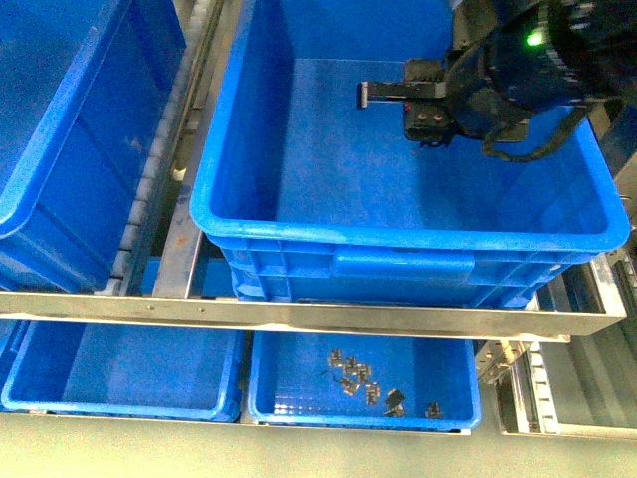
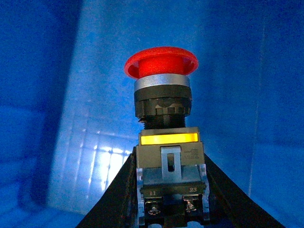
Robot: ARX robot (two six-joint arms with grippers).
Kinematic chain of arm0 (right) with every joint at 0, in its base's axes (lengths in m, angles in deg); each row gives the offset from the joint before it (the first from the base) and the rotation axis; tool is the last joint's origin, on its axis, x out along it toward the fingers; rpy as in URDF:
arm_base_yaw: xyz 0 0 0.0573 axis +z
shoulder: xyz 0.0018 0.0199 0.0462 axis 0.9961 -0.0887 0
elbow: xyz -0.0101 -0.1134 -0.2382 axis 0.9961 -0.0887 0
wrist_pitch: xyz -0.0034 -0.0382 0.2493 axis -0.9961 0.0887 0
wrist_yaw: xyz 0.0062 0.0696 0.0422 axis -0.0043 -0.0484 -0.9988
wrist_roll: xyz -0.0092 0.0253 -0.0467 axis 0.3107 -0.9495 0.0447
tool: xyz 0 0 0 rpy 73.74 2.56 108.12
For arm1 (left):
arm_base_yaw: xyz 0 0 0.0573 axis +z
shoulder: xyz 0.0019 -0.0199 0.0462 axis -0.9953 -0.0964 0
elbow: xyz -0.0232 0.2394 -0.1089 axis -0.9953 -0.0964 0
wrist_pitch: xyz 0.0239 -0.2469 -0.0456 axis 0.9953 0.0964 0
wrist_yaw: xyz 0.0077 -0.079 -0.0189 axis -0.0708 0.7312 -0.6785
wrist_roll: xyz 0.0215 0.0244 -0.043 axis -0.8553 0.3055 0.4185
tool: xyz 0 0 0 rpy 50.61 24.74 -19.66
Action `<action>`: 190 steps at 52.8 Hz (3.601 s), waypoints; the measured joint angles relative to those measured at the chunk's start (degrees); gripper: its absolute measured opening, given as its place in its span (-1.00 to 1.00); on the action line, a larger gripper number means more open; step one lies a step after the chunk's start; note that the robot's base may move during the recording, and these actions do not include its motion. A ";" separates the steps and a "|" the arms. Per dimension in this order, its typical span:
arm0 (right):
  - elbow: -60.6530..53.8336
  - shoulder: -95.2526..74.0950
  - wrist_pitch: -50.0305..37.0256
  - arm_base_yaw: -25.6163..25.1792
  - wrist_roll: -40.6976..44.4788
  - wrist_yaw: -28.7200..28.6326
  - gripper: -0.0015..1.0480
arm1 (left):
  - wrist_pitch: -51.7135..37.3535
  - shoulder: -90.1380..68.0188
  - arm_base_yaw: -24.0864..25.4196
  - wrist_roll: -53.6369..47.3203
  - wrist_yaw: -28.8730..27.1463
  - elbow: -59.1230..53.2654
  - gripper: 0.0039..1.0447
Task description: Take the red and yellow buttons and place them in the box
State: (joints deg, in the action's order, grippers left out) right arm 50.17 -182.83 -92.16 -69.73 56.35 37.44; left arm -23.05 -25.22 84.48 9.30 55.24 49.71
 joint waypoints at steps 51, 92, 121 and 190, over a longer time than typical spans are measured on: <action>15.06 -8.35 -0.76 -3.34 -0.37 -2.36 0.87 | 0.00 0.00 0.00 0.00 0.00 0.00 0.85; -48.96 58.69 -21.24 -8.96 10.67 -8.85 0.49 | -0.02 0.00 0.00 0.00 0.02 0.00 0.85; -65.68 77.11 -31.21 -15.08 16.11 -14.21 -0.93 | 0.00 0.00 0.00 0.00 0.00 0.00 0.85; -69.46 116.45 3.78 -15.10 16.11 -14.16 -0.93 | 0.00 0.00 0.00 0.00 0.00 0.00 0.85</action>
State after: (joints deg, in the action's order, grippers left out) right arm -19.29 -66.38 -88.37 -84.84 72.46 23.28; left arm -23.05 -25.22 84.48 9.30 55.24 49.71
